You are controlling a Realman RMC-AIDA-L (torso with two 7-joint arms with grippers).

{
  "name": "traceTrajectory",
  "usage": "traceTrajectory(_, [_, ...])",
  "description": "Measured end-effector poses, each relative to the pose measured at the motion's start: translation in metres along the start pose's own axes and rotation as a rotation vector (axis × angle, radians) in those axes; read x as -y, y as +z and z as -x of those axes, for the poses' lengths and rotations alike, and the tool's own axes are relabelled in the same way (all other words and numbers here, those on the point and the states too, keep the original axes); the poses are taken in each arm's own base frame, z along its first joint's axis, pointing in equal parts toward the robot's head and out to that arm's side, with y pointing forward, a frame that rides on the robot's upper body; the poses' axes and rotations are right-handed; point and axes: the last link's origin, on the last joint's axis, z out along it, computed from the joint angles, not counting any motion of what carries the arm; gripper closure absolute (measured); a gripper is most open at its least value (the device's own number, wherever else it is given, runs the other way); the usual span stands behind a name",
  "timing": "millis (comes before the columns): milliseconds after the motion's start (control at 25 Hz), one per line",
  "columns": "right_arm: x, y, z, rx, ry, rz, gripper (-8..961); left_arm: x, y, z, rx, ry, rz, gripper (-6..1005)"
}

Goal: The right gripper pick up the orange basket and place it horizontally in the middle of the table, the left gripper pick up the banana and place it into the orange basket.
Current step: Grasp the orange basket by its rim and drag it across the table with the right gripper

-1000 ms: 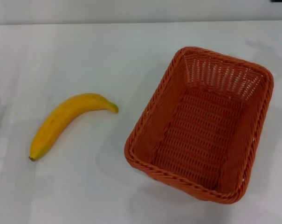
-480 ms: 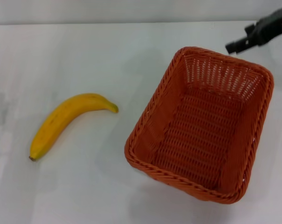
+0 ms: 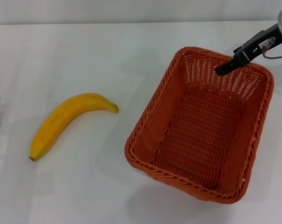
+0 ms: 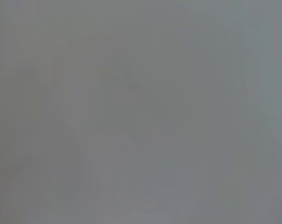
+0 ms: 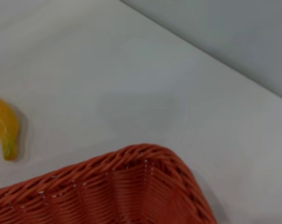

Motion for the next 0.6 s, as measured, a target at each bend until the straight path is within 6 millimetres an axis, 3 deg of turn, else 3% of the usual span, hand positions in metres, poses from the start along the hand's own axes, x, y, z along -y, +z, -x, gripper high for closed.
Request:
traceTrajectory(480, [0.002, 0.015, -0.004, -0.051, 0.014, -0.007, 123, 0.002, 0.001, -0.002, -0.003, 0.012, 0.002, 108])
traceTrajectory(600, [0.004, 0.017, -0.006, -0.072, 0.023, -0.018, 249, 0.004, 0.001, -0.002, -0.004, 0.019, 0.001, 108])
